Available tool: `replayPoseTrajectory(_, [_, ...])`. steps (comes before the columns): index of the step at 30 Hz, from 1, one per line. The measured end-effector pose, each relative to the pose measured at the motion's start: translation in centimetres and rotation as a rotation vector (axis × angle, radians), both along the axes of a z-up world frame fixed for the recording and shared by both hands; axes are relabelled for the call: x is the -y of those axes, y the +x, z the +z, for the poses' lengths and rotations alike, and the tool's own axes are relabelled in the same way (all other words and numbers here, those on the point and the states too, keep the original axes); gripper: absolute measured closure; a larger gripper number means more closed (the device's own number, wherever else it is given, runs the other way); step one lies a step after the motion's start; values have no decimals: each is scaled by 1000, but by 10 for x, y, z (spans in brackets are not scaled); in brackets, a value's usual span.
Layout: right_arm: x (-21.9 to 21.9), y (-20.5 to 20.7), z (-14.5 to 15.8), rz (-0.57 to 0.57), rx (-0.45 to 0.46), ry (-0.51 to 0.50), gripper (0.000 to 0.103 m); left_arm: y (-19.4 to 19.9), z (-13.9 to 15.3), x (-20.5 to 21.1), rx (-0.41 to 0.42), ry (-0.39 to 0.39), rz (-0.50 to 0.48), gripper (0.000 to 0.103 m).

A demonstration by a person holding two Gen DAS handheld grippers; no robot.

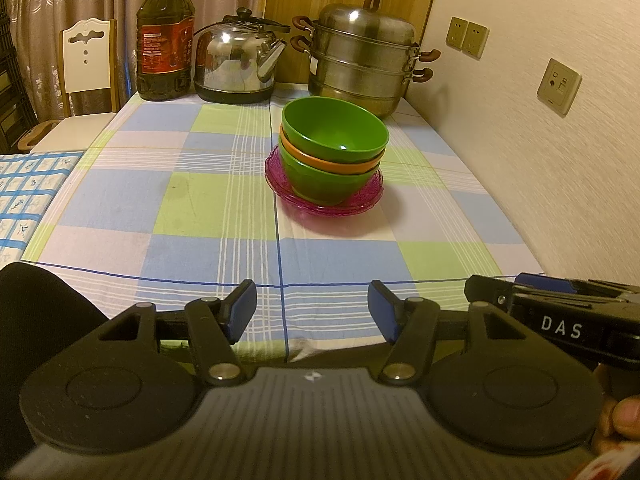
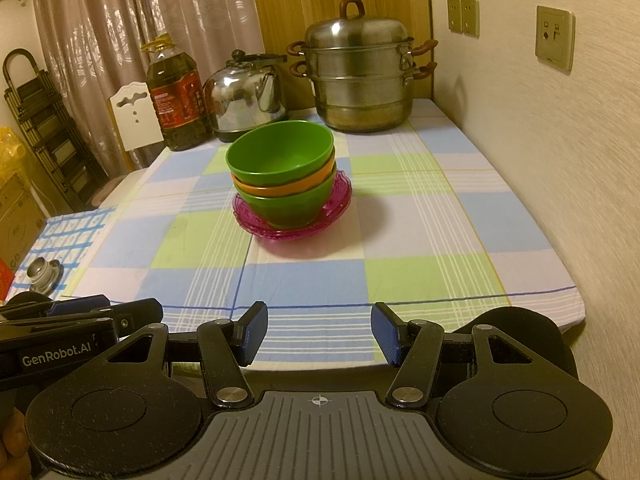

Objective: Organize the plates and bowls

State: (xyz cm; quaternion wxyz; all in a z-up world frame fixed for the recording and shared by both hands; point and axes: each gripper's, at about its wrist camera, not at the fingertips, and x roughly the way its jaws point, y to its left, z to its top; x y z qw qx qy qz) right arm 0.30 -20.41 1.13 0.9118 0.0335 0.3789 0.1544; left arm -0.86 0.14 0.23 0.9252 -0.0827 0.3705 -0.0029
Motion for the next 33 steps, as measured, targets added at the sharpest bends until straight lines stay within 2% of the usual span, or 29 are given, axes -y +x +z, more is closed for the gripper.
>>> replayPoseTrajectory(33, [0,0,-4,-3,-5,1,45,1,-2,-5,11,-9,-5,44])
